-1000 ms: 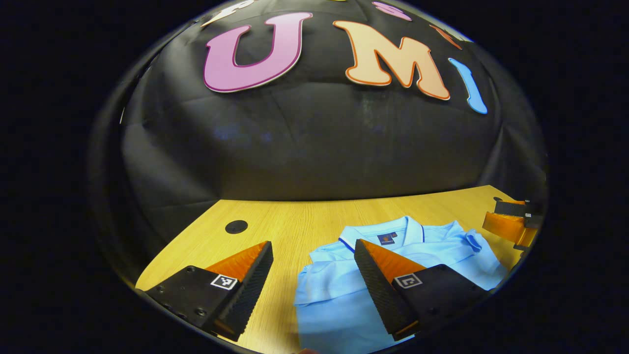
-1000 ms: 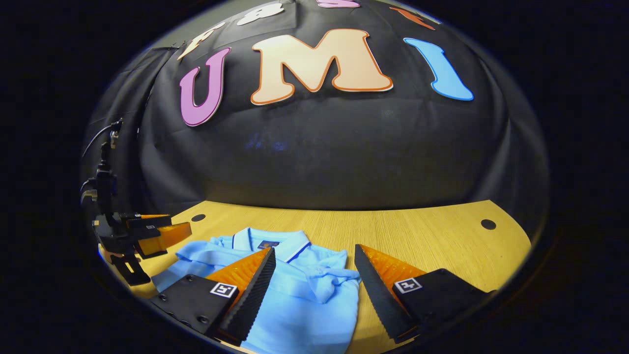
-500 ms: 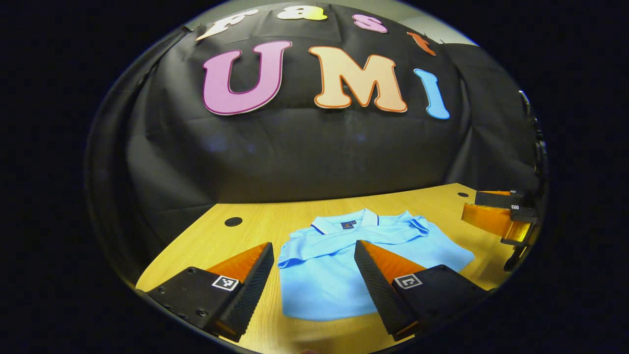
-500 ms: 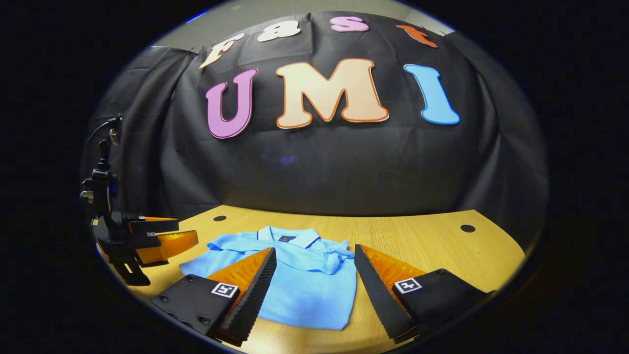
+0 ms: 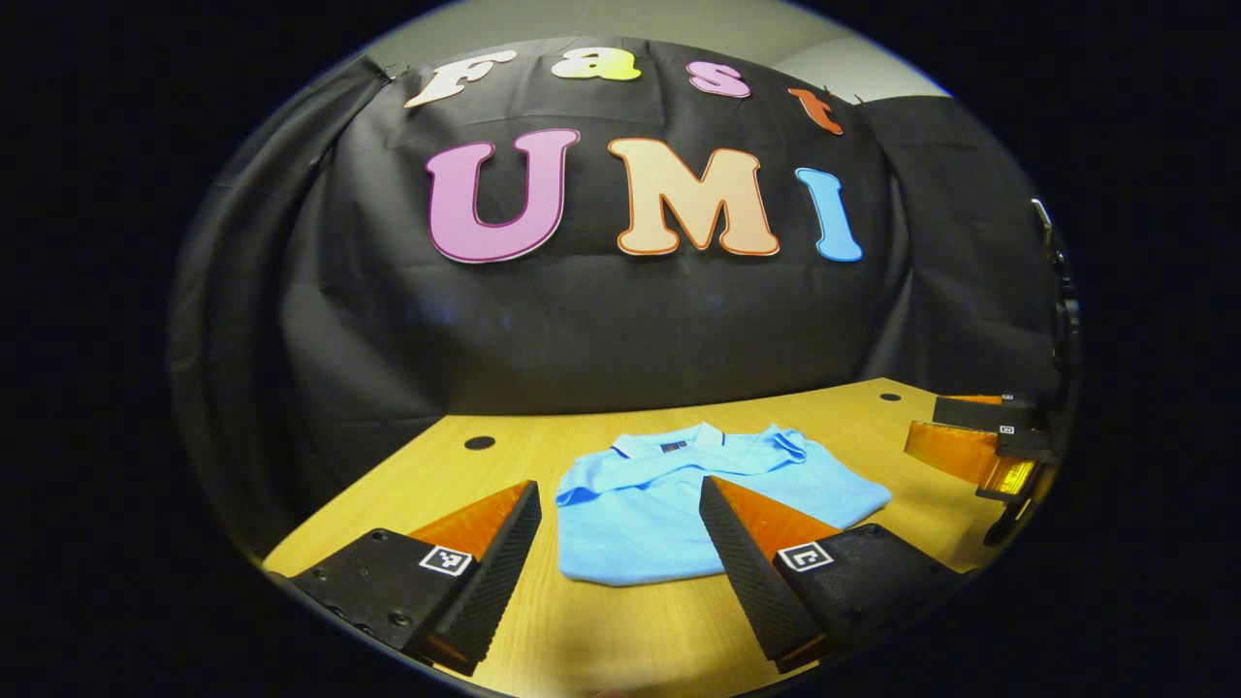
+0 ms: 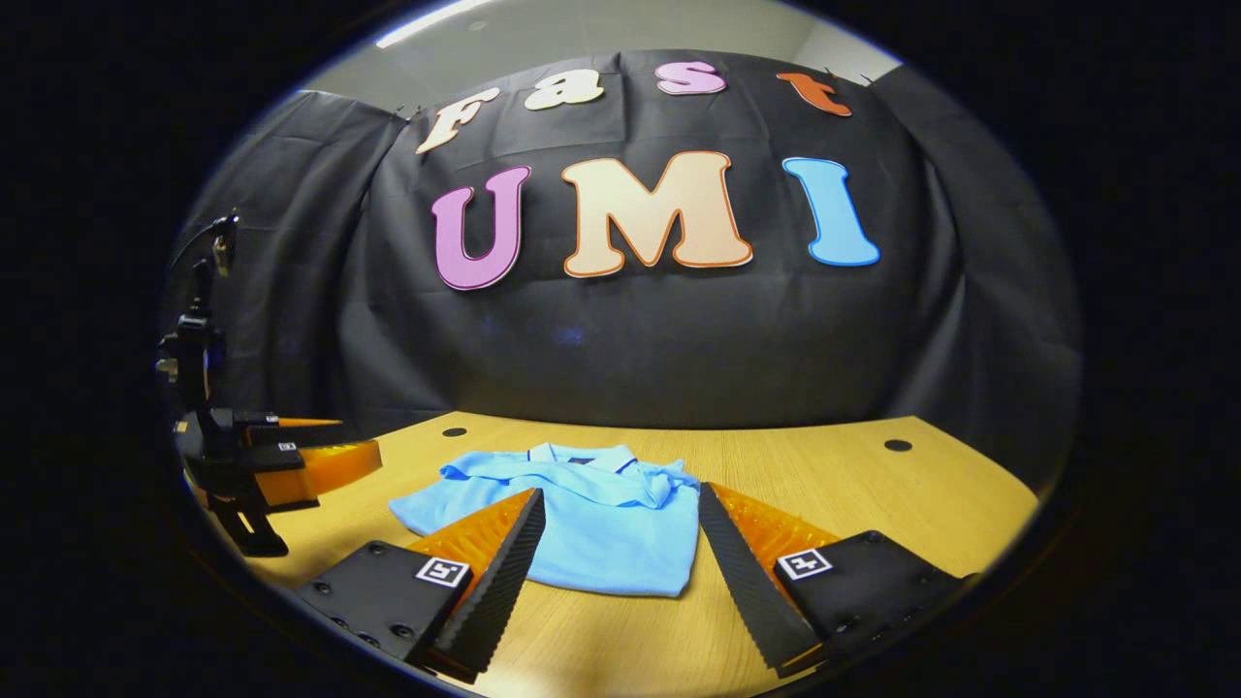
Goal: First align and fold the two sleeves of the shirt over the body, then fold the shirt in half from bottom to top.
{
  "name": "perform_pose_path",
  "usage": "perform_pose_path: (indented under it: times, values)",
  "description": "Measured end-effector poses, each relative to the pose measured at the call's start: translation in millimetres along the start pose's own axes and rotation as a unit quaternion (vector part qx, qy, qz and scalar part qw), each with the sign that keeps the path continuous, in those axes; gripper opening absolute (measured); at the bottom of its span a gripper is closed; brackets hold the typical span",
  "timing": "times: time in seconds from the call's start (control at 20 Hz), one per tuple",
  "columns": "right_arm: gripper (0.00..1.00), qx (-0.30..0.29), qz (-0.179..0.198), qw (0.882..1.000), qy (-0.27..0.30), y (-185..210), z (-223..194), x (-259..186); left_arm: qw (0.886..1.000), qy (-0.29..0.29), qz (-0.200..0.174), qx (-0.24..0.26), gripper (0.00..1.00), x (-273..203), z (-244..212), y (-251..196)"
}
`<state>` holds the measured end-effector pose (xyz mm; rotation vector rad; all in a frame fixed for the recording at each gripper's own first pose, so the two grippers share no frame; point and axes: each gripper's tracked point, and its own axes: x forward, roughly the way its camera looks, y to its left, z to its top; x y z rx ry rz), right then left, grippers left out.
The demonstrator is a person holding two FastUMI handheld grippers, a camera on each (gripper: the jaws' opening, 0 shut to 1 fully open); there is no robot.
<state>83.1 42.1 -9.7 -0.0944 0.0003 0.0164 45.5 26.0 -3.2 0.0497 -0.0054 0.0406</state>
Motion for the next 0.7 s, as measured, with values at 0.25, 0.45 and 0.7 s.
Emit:
perform_pose_path:
  times: [0.25, 0.45, 0.7]
  values:
    - [0.99, 0.029, -0.005, 0.999, -0.013, -6, 3, -13, 1.0, -0.001, 0.028, -0.007, 0.98, -19, -12, 7]
    - [0.96, 0.039, -0.003, 0.999, -0.02, -6, 3, -23, 1.0, -0.001, 0.025, -0.013, 0.96, -28, -11, -2]
    - [0.99, 0.028, -0.007, 0.999, -0.033, -14, 9, -43, 0.999, -0.027, 0.019, 0.001, 0.96, -37, 8, -21]
